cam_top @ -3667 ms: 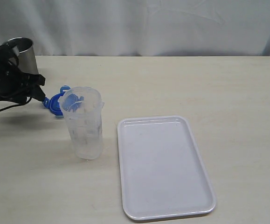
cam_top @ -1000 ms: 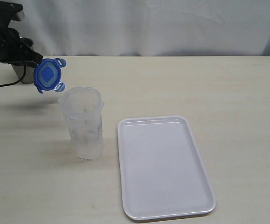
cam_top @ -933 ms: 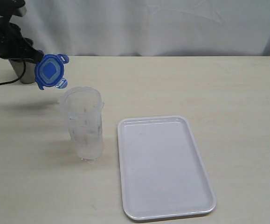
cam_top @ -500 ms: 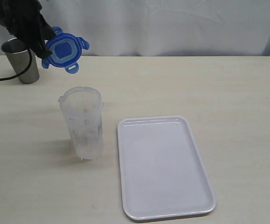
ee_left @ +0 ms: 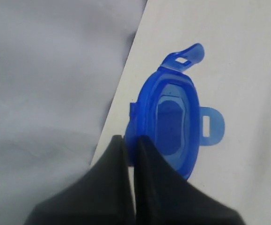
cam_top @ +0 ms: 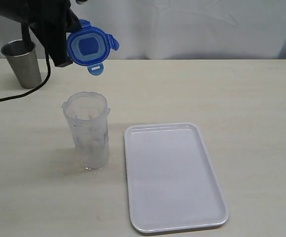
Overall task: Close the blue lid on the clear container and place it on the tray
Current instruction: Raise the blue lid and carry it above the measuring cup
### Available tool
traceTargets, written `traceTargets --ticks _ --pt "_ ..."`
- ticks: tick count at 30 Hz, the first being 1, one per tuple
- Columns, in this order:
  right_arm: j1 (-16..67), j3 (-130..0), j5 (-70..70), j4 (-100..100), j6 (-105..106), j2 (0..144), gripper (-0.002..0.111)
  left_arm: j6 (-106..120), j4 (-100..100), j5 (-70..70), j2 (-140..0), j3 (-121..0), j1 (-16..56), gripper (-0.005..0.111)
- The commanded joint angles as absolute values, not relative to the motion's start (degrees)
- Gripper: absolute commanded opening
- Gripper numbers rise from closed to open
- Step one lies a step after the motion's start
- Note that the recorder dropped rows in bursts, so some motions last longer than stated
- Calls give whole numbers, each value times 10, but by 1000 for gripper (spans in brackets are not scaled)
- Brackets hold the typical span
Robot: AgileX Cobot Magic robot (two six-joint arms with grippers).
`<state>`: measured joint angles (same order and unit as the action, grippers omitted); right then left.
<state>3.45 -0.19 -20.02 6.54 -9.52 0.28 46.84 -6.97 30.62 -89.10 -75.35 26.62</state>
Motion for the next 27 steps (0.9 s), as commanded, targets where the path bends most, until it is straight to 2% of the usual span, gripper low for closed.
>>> traceTargets --ticks 1,15,22,27 --pt "34 0 -198 64 -96 0 4 449 -101 265 -856 -714 274 0" --pt "34 0 -198 64 -96 0 4 262 -330 154 -818 -586 278 0" --pt "34 0 -198 64 -96 0 4 0 -604 218 -795 -576 341 0" --pt "34 0 -198 64 -96 0 4 -61 -696 268 -795 -548 394 0"
